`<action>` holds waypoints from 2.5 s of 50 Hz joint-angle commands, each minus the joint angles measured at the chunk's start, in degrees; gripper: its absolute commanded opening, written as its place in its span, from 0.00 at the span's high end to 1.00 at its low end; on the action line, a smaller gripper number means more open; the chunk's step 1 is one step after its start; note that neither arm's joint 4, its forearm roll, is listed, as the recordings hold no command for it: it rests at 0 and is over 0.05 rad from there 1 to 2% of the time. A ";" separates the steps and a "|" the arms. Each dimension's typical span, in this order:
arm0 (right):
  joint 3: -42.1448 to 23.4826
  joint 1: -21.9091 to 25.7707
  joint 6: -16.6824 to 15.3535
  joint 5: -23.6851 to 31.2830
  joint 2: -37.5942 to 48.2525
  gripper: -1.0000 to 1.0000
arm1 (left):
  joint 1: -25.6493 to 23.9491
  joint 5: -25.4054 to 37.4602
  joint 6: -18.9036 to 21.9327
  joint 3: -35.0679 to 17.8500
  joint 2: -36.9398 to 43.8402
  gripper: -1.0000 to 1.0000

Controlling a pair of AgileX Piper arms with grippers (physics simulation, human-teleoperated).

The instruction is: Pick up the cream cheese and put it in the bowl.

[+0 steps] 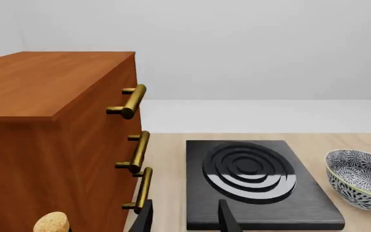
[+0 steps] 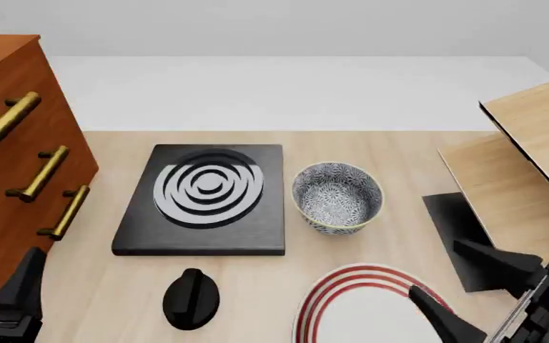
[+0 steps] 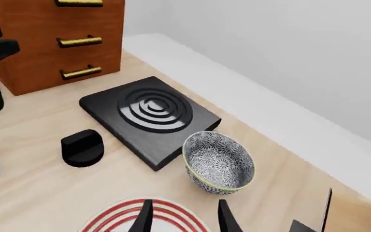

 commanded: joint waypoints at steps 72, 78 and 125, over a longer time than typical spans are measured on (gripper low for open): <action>-31.71 41.85 0.07 -34.02 84.95 0.00 | 0.00 0.00 0.00 0.00 0.00 0.00; -34.37 43.11 0.75 -33.73 87.92 0.00 | 0.00 0.00 0.00 0.00 0.00 0.00; -42.63 43.75 4.36 -34.24 99.26 0.00 | 0.00 0.00 0.00 0.00 0.00 0.00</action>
